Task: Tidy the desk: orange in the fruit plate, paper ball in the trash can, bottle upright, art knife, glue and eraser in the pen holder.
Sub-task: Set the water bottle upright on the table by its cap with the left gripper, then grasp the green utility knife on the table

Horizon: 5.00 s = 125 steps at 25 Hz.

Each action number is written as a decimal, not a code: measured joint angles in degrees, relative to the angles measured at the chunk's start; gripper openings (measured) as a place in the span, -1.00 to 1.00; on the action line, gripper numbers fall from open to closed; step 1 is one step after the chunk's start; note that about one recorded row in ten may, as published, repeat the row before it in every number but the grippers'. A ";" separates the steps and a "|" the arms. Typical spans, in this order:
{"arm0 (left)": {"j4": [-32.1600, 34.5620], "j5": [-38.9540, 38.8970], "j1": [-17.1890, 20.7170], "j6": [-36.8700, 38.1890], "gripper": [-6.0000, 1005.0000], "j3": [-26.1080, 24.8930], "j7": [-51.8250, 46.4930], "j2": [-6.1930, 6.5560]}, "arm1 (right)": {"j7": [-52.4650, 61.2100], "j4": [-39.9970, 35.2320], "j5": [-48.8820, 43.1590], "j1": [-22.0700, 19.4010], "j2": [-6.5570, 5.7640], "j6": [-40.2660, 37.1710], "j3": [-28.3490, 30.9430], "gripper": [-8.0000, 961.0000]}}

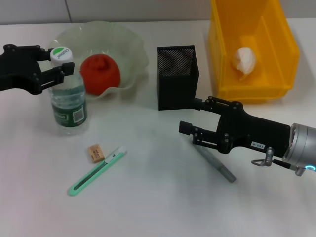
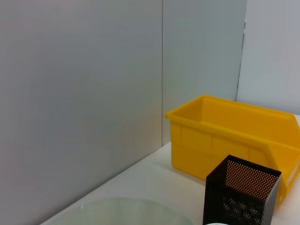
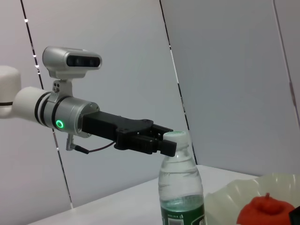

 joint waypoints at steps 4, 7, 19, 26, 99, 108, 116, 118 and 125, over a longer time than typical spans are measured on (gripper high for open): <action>-0.44 -0.15 0.51 -0.28 -0.04 -0.68 0.42 0.00 | -0.02 0.04 0.00 0.12 0.00 0.01 0.00 0.45; -0.87 -0.21 0.72 -0.02 -0.03 -1.59 0.93 0.00 | -0.02 0.03 0.00 0.13 0.00 0.01 -0.04 0.45; -3.45 -1.40 1.41 0.27 -0.01 -4.88 2.16 0.00 | -0.02 0.05 0.00 0.25 0.00 0.02 -0.18 0.45; -8.18 -7.14 2.19 1.26 0.01 -9.58 7.22 0.09 | -0.01 0.29 0.00 0.51 0.00 0.51 -0.53 0.45; -16.68 -15.66 -0.55 10.92 0.36 -16.29 16.66 0.24 | 0.01 0.68 0.00 1.37 0.09 1.44 0.00 0.45; -22.08 -15.63 -3.41 25.37 0.59 -12.92 20.04 -0.07 | 0.01 0.45 0.00 1.38 0.08 1.06 0.11 0.45; -32.79 -10.47 -6.11 22.47 0.58 -6.50 23.58 0.27 | 0.01 0.31 0.00 0.76 -0.28 -0.44 -0.02 0.45; -35.23 -9.99 -6.63 22.19 0.58 -6.28 25.34 0.07 | 0.01 0.27 -0.07 0.60 -0.38 -1.40 0.02 0.45; -41.98 -9.85 -7.61 21.02 0.58 -5.88 30.05 -0.11 | 0.01 -2.26 -0.40 -1.29 -0.45 -2.96 -0.08 0.45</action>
